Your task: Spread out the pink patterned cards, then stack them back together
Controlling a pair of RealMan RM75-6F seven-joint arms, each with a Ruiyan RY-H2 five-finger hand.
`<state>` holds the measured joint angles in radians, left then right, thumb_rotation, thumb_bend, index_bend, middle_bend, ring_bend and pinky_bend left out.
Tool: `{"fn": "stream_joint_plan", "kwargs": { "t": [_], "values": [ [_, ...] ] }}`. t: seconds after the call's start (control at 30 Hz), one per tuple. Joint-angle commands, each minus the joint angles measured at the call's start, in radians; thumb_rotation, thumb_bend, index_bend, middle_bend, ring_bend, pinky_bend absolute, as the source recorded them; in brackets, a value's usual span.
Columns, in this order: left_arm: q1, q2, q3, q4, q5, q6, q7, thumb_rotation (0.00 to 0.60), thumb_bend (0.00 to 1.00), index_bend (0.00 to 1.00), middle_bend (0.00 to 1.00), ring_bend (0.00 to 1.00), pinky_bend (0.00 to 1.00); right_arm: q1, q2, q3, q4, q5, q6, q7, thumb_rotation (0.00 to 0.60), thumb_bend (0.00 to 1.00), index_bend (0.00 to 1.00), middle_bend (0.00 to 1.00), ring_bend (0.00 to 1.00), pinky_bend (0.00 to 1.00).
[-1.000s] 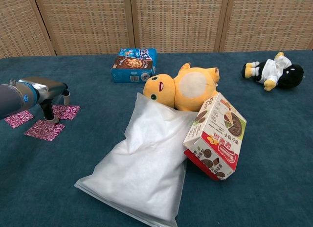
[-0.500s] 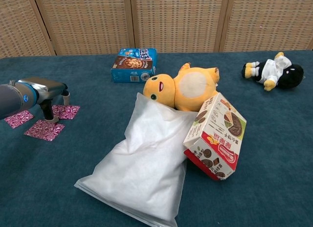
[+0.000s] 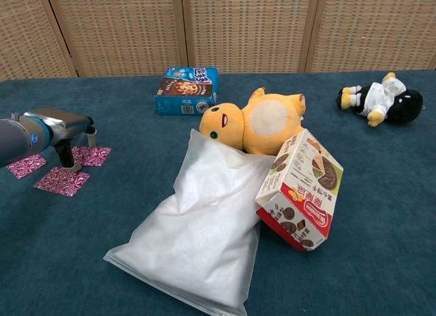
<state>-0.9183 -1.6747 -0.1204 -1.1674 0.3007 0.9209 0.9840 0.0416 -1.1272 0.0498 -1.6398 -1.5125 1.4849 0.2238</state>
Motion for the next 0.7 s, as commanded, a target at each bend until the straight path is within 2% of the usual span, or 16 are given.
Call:
{"fn": "stream_joint_plan", "kwargs": {
  "t": [0.03,0.7],
  "values": [
    [0.001,0.002,0.0,-0.002,0.002,0.002,-0.001,0.6,0.37,0.65,0.0,0.0,0.0,0.0,0.0,0.0,0.0,-0.001,0.002,0.0,0.6,0.1,0.04,0.0,0.0,0.0],
    [0.003,0.031,-0.015,-0.036,0.007,0.014,-0.016,0.6,0.37,0.66,0.0,0.0,0.0,0.0,0.001,-0.001,-0.002,-0.001,0.0,-0.001,0.6,0.11,0.04,0.0,0.0,0.0]
  ]
}}
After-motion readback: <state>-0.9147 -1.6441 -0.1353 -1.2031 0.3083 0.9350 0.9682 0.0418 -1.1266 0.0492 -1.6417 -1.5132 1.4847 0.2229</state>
